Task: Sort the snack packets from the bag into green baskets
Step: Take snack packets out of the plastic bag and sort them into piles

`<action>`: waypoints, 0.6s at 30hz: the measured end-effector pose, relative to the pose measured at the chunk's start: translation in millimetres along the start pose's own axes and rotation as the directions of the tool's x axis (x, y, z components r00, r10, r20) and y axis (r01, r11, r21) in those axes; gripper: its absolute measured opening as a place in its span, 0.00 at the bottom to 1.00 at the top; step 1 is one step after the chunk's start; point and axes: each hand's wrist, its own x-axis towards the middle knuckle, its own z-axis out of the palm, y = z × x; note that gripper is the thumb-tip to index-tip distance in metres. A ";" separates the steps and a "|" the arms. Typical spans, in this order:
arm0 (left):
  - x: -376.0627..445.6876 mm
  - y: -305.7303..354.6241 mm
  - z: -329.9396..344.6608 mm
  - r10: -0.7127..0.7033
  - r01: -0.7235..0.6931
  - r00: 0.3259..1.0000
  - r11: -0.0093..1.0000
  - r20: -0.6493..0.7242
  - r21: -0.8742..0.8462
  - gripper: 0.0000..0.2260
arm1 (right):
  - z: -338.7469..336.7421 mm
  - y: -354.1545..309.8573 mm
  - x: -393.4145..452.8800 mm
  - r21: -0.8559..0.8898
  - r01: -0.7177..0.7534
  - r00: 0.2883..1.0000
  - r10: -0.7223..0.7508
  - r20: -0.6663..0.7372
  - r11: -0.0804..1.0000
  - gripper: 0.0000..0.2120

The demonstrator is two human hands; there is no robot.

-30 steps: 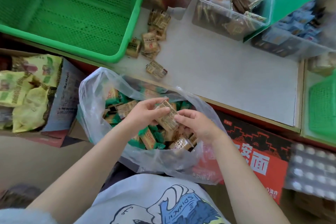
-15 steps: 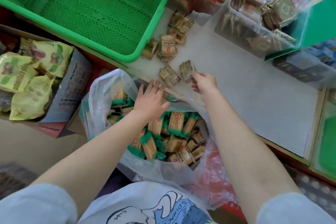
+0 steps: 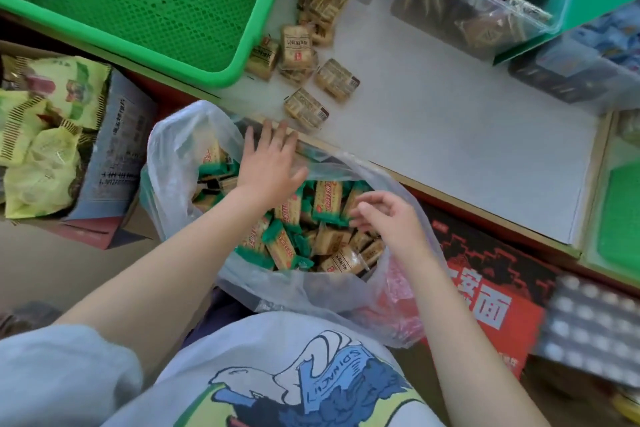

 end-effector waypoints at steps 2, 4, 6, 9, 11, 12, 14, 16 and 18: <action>-22.5 9.9 2.1 0.078 -0.071 0.990 0.996 -0.116 0.062 0.29 | -1.8 32.9 -8.9 -0.153 -0.040 0.999 0.038 -0.016 0.987 0.04; -49.0 21.1 15.7 0.197 -0.195 0.969 0.980 -0.150 0.031 0.26 | -2.1 64.5 -9.2 -0.358 -0.062 0.998 0.051 -0.039 0.932 0.05; -70.4 26.8 34.8 0.243 -0.244 0.967 0.970 -0.079 0.003 0.24 | -1.4 88.2 -7.4 -0.464 -0.080 0.996 0.055 -0.068 0.882 0.06; -84.8 25.3 61.9 0.211 -0.211 0.978 0.976 0.006 0.059 0.29 | -1.0 109.0 -1.1 -0.464 -0.088 0.993 0.042 -0.109 0.881 0.02; -86.4 22.7 71.5 0.215 -0.213 0.977 0.974 -0.012 0.076 0.30 | 1.6 113.5 2.6 -0.495 -0.107 0.993 0.065 -0.101 0.862 0.08; -86.1 21.2 74.3 0.219 -0.217 0.976 0.973 -0.013 0.078 0.30 | 4.6 115.2 4.7 -0.521 -0.109 0.994 0.078 -0.082 0.846 0.13; -85.0 18.3 78.3 0.228 -0.226 0.974 0.970 -0.008 0.087 0.31 | 13.4 115.8 7.7 -0.578 -0.109 0.994 0.103 -0.043 0.808 0.22; -84.7 17.1 79.1 0.236 -0.234 0.972 0.968 -0.008 0.094 0.31 | 21.7 115.5 9.2 -0.586 -0.122 0.991 0.134 -0.022 0.801 0.26; -84.7 16.3 78.9 0.235 -0.234 0.972 0.968 -0.002 0.089 0.31 | 24.8 116.0 9.9 -0.519 -0.151 0.988 0.152 -0.041 0.841 0.27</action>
